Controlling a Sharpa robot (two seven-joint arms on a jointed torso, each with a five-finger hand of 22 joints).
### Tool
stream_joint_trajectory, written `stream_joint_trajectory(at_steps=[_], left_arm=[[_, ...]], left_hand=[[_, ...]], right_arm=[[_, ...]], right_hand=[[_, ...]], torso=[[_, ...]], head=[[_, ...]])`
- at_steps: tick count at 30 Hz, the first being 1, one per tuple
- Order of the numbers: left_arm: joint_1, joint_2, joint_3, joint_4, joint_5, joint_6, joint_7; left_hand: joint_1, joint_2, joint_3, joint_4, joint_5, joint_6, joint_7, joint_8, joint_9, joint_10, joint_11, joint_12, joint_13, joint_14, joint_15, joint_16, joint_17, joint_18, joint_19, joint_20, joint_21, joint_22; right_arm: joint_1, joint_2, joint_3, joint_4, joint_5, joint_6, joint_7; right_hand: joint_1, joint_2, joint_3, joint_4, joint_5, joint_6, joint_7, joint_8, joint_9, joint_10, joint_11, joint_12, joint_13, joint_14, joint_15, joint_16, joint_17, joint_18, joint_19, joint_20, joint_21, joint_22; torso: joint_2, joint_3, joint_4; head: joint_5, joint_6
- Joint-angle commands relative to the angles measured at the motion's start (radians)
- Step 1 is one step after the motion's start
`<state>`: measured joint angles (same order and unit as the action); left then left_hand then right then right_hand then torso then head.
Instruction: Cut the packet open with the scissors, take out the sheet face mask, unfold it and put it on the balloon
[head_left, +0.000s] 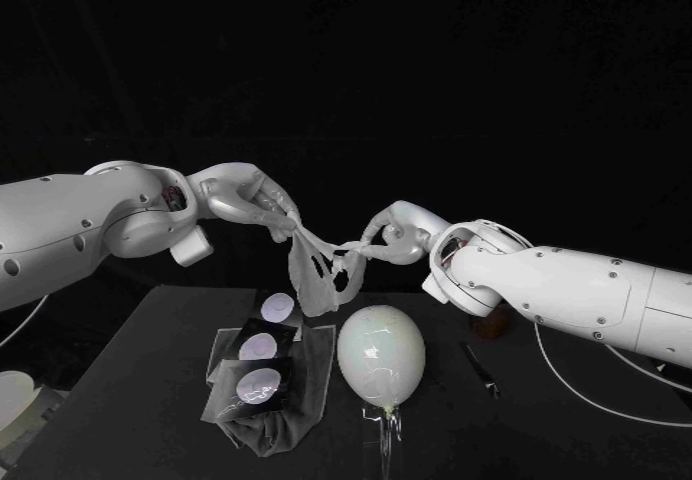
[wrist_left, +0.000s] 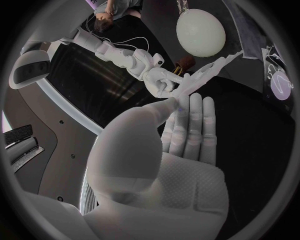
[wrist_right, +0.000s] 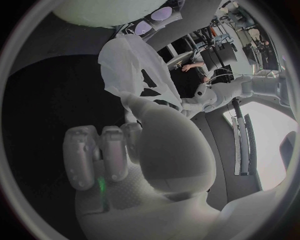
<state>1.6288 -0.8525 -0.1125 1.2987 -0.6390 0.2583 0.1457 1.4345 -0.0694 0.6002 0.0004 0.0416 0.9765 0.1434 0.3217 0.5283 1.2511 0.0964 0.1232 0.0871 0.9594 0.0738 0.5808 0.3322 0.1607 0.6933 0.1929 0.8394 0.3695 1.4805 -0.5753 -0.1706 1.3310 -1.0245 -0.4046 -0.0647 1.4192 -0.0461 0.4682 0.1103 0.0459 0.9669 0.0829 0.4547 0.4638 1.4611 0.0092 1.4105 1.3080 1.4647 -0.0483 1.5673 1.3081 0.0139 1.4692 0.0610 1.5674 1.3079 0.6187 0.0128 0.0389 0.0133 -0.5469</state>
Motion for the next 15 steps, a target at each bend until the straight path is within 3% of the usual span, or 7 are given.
stream_joint_trajectory(at_steps=[1,7,15], left_arm=[[-0.002,-0.014,-0.006,0.016,0.083,-0.031,0.008],[-0.007,-0.072,-0.031,0.077,0.184,-0.03,0.003],[-0.021,-0.136,-0.049,0.176,0.272,0.003,-0.008]], left_hand=[[0.004,0.003,-0.001,0.006,0.007,0.006,0.004,0.004,0.171,0.007,-0.003,0.004,0.001,0.003,-0.008,0.005,0.002,0.01,-0.002,0.003,0.005,0.002],[0.003,0.002,-0.001,0.007,0.007,0.006,0.004,0.004,0.172,0.009,-0.003,0.005,0.002,0.005,-0.009,0.006,0.003,0.011,-0.002,0.004,0.007,0.003],[0.002,0.0,-0.001,0.01,0.007,0.009,0.004,0.006,0.176,0.013,-0.004,0.008,0.002,0.008,-0.011,0.009,0.006,0.013,-0.001,0.005,0.011,0.005]], right_arm=[[0.003,0.007,0.001,-0.022,-0.15,0.025,0.003],[0.004,0.04,0.001,-0.083,-0.175,0.029,0.019],[-0.007,0.093,0.001,-0.148,-0.177,0.016,0.041]], right_hand=[[-0.002,-0.001,0.003,-0.003,0.003,-0.004,-0.002,0.009,0.003,0.0,-0.002,0.001,0.14,0.106,-0.004,0.003,0.263,-0.014,0.102,-0.005,0.003,0.263],[-0.002,-0.003,0.003,-0.005,0.003,-0.004,-0.003,0.011,0.004,0.0,-0.002,0.001,0.14,0.106,-0.004,0.003,0.263,-0.014,0.102,-0.005,0.003,0.263],[-0.002,-0.004,0.003,-0.005,0.003,-0.004,-0.003,0.011,0.004,-0.001,-0.002,-0.001,0.139,0.106,-0.004,0.003,0.263,-0.014,0.102,-0.005,0.003,0.263]], torso=[[0.001,0.0014,-0.0011],[0.001,0.0021,-0.0013],[0.001,0.0011,0.0001]], head=[[-0.002,-0.001],[-0.002,-0.005],[-0.006,-0.012]])
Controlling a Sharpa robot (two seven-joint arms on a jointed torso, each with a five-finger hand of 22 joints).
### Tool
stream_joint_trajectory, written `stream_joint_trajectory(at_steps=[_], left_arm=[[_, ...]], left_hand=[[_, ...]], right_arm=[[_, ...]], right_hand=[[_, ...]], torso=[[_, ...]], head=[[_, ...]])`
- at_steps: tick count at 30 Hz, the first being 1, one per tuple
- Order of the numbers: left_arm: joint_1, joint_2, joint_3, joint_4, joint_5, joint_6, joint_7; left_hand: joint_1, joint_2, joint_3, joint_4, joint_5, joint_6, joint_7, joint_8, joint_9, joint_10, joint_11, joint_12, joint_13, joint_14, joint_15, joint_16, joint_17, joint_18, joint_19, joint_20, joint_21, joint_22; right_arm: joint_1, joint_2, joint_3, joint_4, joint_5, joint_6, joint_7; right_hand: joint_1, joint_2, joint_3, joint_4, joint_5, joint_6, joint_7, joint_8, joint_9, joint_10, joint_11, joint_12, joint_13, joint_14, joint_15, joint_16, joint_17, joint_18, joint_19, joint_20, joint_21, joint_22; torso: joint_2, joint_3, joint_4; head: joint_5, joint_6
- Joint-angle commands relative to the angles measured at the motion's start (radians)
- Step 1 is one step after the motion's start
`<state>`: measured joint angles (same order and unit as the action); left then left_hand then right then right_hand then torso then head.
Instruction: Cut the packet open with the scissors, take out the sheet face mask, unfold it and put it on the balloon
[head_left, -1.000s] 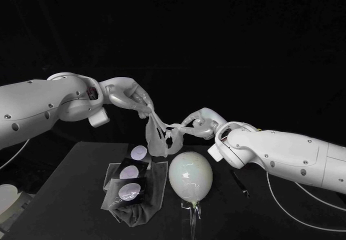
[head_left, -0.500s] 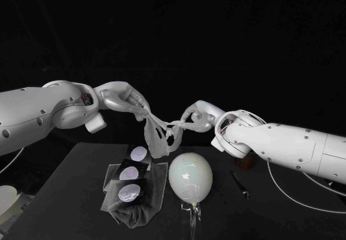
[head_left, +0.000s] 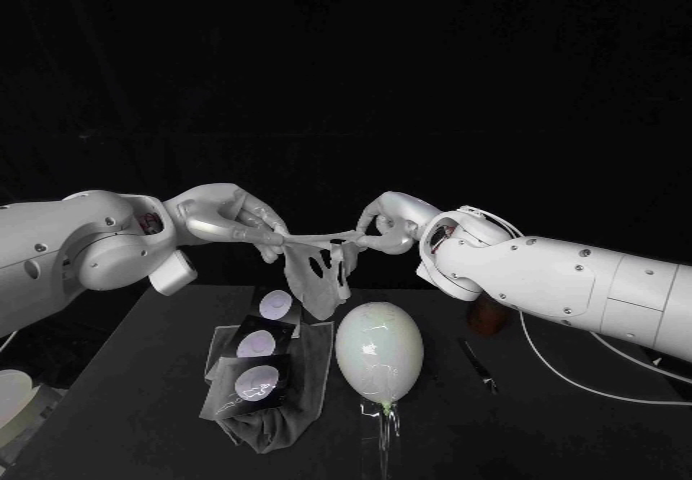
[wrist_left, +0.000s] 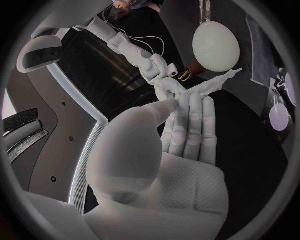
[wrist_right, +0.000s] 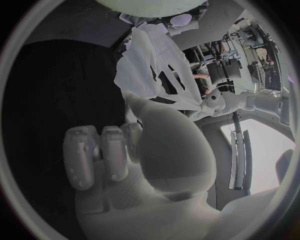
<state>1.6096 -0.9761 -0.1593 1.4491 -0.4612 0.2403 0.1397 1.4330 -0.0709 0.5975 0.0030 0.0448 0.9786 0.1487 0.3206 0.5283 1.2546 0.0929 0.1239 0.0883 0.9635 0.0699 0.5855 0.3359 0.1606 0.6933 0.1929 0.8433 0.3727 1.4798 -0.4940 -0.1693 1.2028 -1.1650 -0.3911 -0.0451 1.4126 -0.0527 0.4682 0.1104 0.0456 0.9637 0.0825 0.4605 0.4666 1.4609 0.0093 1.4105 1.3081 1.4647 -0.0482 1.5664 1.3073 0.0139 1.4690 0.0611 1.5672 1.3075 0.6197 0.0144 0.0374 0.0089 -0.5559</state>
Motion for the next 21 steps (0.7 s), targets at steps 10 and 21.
stream_joint_trajectory(at_steps=[10,21], left_arm=[[-0.007,-0.049,-0.022,0.153,0.158,0.019,0.003],[-0.01,-0.072,-0.03,0.256,0.184,-0.028,0.02]], left_hand=[[0.002,0.0,0.003,0.009,0.003,0.008,-0.001,0.007,0.177,0.012,-0.002,0.009,0.002,0.006,-0.008,0.006,0.004,0.014,0.0,0.005,0.009,0.002],[0.001,-0.002,0.006,0.012,0.004,0.011,-0.003,0.008,0.182,0.018,-0.004,0.011,0.002,0.013,-0.01,0.009,0.007,0.017,0.004,0.005,0.014,0.004]], right_arm=[[-0.031,0.06,-0.001,-0.063,-0.055,0.005,0.053],[-0.056,0.047,-0.005,0.013,-0.109,-0.006,0.092]], right_hand=[[0.004,0.002,0.004,-0.007,0.003,-0.001,-0.003,0.007,0.001,-0.003,-0.003,-0.004,0.137,0.106,-0.004,0.004,0.264,-0.014,0.102,-0.005,0.004,0.263],[0.005,0.0,0.011,-0.019,0.003,0.003,-0.006,0.018,0.004,0.017,-0.005,0.02,0.155,0.106,-0.006,0.004,0.264,-0.014,0.102,-0.005,0.004,0.263]], torso=[[0.001,-0.001,0.0014],[-0.002,0.0024,-0.0019]], head=[[0.0,-0.015],[0.004,-0.026]])
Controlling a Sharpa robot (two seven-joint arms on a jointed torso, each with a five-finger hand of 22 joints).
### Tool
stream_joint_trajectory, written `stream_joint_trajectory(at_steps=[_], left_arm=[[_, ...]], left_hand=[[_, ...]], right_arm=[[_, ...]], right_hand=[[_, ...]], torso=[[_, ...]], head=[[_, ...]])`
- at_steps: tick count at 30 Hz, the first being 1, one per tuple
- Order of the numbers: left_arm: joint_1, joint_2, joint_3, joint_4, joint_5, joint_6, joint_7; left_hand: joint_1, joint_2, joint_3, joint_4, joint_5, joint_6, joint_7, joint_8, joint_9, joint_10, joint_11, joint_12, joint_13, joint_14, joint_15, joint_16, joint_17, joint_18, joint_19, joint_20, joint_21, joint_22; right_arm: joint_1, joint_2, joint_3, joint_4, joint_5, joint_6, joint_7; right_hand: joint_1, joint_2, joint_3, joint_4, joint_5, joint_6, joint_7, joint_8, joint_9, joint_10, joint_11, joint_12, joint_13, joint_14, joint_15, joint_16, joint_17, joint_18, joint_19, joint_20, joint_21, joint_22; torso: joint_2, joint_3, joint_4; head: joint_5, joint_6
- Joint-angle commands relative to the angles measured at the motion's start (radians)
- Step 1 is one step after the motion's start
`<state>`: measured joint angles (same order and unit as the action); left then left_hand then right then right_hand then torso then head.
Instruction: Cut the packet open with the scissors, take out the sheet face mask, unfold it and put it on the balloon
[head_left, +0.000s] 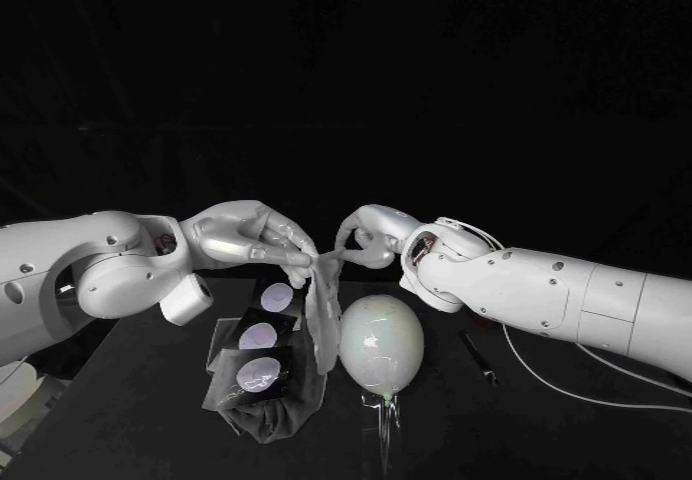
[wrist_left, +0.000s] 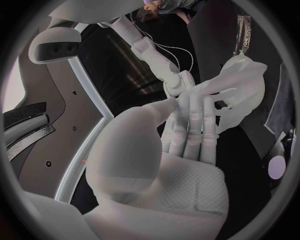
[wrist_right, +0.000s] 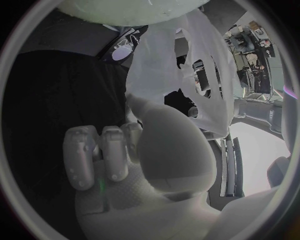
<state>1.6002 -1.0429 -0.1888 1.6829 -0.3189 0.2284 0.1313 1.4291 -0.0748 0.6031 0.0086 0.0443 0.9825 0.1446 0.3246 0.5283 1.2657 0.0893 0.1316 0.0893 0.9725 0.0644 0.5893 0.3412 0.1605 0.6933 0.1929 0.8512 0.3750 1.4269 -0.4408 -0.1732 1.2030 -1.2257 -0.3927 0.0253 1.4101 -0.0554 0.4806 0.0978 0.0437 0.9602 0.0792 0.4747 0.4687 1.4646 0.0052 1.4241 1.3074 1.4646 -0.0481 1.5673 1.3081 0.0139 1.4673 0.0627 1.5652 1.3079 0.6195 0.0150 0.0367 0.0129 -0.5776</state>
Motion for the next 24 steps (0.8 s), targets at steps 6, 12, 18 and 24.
stream_joint_trajectory(at_steps=[6,12,18,24], left_arm=[[-0.007,-0.009,-0.019,0.068,0.057,-0.047,0.041],[-0.043,0.007,-0.034,0.106,0.066,-0.127,0.047],[-0.076,0.027,-0.038,0.115,0.051,-0.226,0.018],[-0.102,0.05,-0.039,0.131,0.046,-0.276,0.008]], left_hand=[[0.005,0.001,0.001,0.007,0.004,0.008,0.001,0.004,0.183,0.009,-0.001,0.004,0.002,0.005,-0.005,0.006,0.002,0.018,0.005,0.005,0.007,0.002],[0.004,0.0,0.003,0.009,0.004,0.009,0.001,0.004,0.184,0.011,-0.001,0.005,0.002,0.007,-0.006,0.006,0.003,0.019,0.007,0.005,0.008,0.003],[0.003,0.0,0.006,0.011,0.004,0.011,0.0,0.005,0.187,0.014,-0.002,0.006,0.002,0.012,-0.007,0.007,0.004,0.021,0.01,0.005,0.011,0.003],[0.002,-0.001,0.009,0.012,0.004,0.012,-0.001,0.005,0.188,0.016,-0.003,0.007,0.002,0.015,-0.008,0.007,0.005,0.022,0.013,0.004,0.013,0.004]], right_arm=[[-0.007,-0.019,-0.002,0.037,-0.07,-0.012,0.033],[-0.009,-0.047,-0.002,0.069,-0.091,-0.02,0.037],[-0.009,-0.078,-0.002,0.098,-0.11,-0.036,0.03],[-0.009,-0.109,-0.002,0.119,-0.119,-0.044,0.02]], right_hand=[[0.006,0.002,-0.001,-0.007,0.005,0.007,-0.003,0.005,0.002,0.016,-0.001,0.01,0.159,0.106,-0.006,0.004,0.263,-0.014,0.103,-0.007,0.006,0.263],[0.006,0.001,-0.001,-0.007,0.005,0.007,-0.003,0.006,0.002,0.015,-0.001,0.008,0.157,0.106,-0.006,0.004,0.263,-0.014,0.103,-0.007,0.006,0.263],[0.004,0.0,-0.001,-0.008,0.005,0.008,-0.003,0.007,0.002,0.016,-0.001,0.01,0.159,0.106,-0.005,0.004,0.263,-0.014,0.103,-0.007,0.006,0.263],[0.003,-0.001,0.0,-0.009,0.005,0.009,-0.003,0.009,0.003,0.017,-0.001,0.01,0.159,0.106,-0.005,0.004,0.263,-0.014,0.103,-0.007,0.006,0.263]], torso=[[-0.002,0.0,0.0001],[-0.002,-0.0004,-0.0014],[-0.001,0.0001,-0.0036],[0.0,-0.0018,-0.004]], head=[[-0.005,-0.005],[-0.012,-0.01],[-0.017,-0.017],[-0.021,-0.025]])
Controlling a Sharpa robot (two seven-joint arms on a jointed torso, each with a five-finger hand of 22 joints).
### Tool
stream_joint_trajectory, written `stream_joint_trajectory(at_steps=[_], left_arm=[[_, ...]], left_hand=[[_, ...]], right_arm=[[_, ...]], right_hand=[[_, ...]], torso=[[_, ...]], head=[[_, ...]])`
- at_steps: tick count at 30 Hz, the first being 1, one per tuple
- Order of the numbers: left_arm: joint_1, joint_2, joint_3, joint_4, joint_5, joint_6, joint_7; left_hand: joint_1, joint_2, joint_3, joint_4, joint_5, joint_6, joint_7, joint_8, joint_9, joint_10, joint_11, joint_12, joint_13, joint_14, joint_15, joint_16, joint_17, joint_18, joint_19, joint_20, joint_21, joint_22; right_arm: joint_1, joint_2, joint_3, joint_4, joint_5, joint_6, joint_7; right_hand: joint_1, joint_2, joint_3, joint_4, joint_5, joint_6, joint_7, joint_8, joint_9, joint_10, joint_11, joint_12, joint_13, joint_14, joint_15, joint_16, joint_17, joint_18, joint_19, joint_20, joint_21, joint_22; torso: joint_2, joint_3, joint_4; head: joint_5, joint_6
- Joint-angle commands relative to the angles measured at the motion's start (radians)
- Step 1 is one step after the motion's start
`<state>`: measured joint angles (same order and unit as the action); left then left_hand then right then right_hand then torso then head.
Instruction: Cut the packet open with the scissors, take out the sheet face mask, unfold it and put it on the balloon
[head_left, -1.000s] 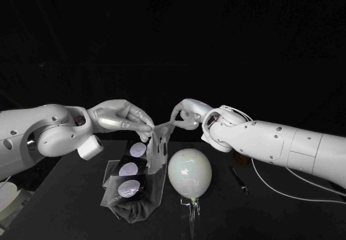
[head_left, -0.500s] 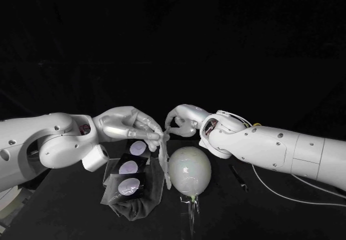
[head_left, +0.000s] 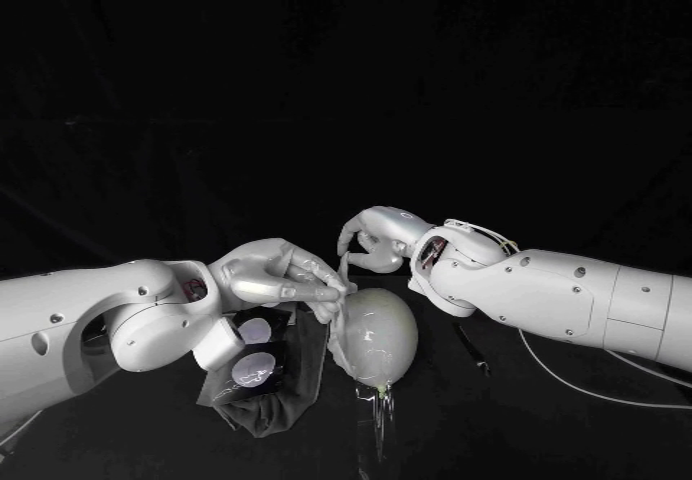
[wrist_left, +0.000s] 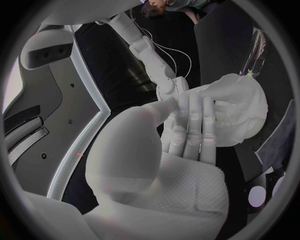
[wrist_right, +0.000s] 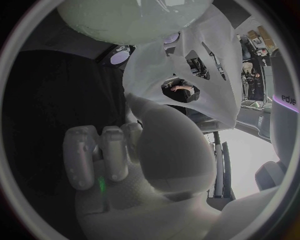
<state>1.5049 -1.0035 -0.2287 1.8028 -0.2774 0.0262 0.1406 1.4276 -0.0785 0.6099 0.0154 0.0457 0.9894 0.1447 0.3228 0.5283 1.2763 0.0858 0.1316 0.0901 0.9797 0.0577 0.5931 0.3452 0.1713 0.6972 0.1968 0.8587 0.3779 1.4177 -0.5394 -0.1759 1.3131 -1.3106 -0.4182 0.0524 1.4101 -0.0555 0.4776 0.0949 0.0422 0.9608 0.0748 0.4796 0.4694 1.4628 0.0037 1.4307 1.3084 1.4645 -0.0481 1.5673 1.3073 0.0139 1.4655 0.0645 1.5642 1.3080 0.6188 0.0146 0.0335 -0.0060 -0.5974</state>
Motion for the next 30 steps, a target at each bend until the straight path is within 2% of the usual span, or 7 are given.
stream_joint_trajectory(at_steps=[1,5,8,13,22,27,30], left_arm=[[-0.01,0.014,0.001,0.014,0.008,-0.077,0.0],[-0.019,0.035,0.001,0.024,0.021,-0.087,0.008],[-0.027,0.054,0.001,0.027,0.028,-0.097,0.013],[-0.044,0.089,0.001,0.019,0.037,-0.14,0.016],[-0.068,0.157,0.002,-0.002,0.063,-0.213,0.038],[-0.075,0.2,0.002,-0.026,0.067,-0.231,0.034],[-0.082,0.223,0.002,-0.04,0.067,-0.24,0.024]], left_hand=[[0.004,0.002,0.002,0.006,0.003,0.005,-0.001,0.007,0.189,0.006,0.0,0.007,0.002,0.008,-0.002,0.004,0.001,0.011,0.01,0.0,0.005,0.001],[0.003,0.002,0.003,0.007,0.003,0.005,-0.001,0.007,0.189,0.007,0.0,0.007,0.002,0.009,-0.002,0.004,0.001,0.011,0.01,0.0,0.006,0.001],[0.003,0.002,0.003,0.007,0.003,0.005,-0.001,0.007,0.189,0.007,0.0,0.007,0.002,0.009,-0.002,0.004,0.001,0.011,0.01,0.0,0.006,0.001],[0.002,0.002,0.003,0.007,0.003,0.005,-0.001,0.007,0.189,0.007,0.0,0.007,0.002,0.009,-0.002,0.004,0.001,0.011,0.011,0.0,0.006,0.001],[-0.004,-0.006,0.012,0.015,0.003,0.007,-0.005,0.005,0.198,0.01,-0.002,0.004,-0.001,0.023,-0.006,0.011,0.009,0.009,0.017,-0.004,0.039,0.019],[-0.005,-0.009,0.017,0.017,0.002,0.008,-0.008,0.001,0.206,0.013,-0.006,0.0,-0.003,0.053,-0.017,0.056,0.037,0.011,0.025,-0.013,0.087,0.047],[-0.007,-0.013,0.022,0.02,0.003,0.009,-0.009,-0.003,0.212,0.015,-0.008,-0.004,-0.006,0.068,-0.025,0.112,0.073,0.011,0.03,-0.023,0.129,0.071]], right_arm=[[0.0,-0.014,0.0,0.011,-0.035,-0.019,-0.007],[0.001,-0.031,0.0,0.021,-0.036,-0.017,-0.01],[0.001,-0.045,0.0,0.029,-0.038,-0.015,-0.013],[0.001,-0.063,-0.002,0.032,-0.04,-0.012,-0.018],[-0.001,-0.091,-0.005,0.034,-0.042,-0.016,-0.022],[-0.006,-0.103,-0.006,0.036,-0.043,-0.02,-0.023],[-0.009,-0.11,-0.006,0.037,-0.043,-0.022,-0.024]], right_hand=[[0.003,-0.001,0.002,-0.006,0.006,0.008,0.002,0.004,0.002,0.018,0.0,0.004,0.158,0.106,-0.005,0.003,0.264,-0.014,0.105,-0.008,0.007,0.263],[0.003,-0.001,0.002,-0.006,0.006,0.008,0.002,0.004,0.002,0.018,0.0,0.004,0.158,0.106,-0.005,0.003,0.264,-0.014,0.105,-0.008,0.007,0.263],[0.003,-0.001,0.003,-0.006,0.007,0.008,0.002,0.005,0.002,0.02,0.0,0.005,0.159,0.106,-0.005,0.003,0.264,-0.014,0.105,-0.008,0.007,0.263],[0.003,-0.001,0.003,-0.006,0.007,0.008,0.002,0.005,0.002,0.019,0.0,0.005,0.159,0.106,-0.005,0.003,0.264,-0.014,0.105,-0.008,0.007,0.263],[0.001,-0.001,0.003,-0.006,0.007,0.008,0.002,0.006,0.002,0.02,0.0,0.005,0.159,0.106,-0.005,0.003,0.264,-0.014,0.105,-0.009,0.007,0.263],[0.001,-0.001,0.003,-0.006,0.007,0.008,0.002,0.006,0.002,0.019,0.0,0.004,0.158,0.106,-0.005,0.003,0.264,-0.014,0.105,-0.009,0.007,0.263],[0.001,-0.001,0.003,-0.006,0.007,0.008,0.002,0.006,0.002,0.019,0.0,0.003,0.157,0.106,-0.005,0.003,0.264,-0.014,0.105,-0.009,0.007,0.263]], torso=[[0.001,-0.0016,-0.001],[0.0,-0.0013,0.0],[0.0,-0.0008,0.0017],[-0.002,-0.0005,0.0004],[-0.001,-0.0002,0.0008],[-0.001,0.0006,0.0001],[-0.001,0.0009,0.0002]], head=[[-0.002,-0.006],[-0.006,-0.01],[-0.008,-0.008],[-0.012,-0.008],[-0.021,0.01],[-0.022,0.018],[-0.024,0.024]])
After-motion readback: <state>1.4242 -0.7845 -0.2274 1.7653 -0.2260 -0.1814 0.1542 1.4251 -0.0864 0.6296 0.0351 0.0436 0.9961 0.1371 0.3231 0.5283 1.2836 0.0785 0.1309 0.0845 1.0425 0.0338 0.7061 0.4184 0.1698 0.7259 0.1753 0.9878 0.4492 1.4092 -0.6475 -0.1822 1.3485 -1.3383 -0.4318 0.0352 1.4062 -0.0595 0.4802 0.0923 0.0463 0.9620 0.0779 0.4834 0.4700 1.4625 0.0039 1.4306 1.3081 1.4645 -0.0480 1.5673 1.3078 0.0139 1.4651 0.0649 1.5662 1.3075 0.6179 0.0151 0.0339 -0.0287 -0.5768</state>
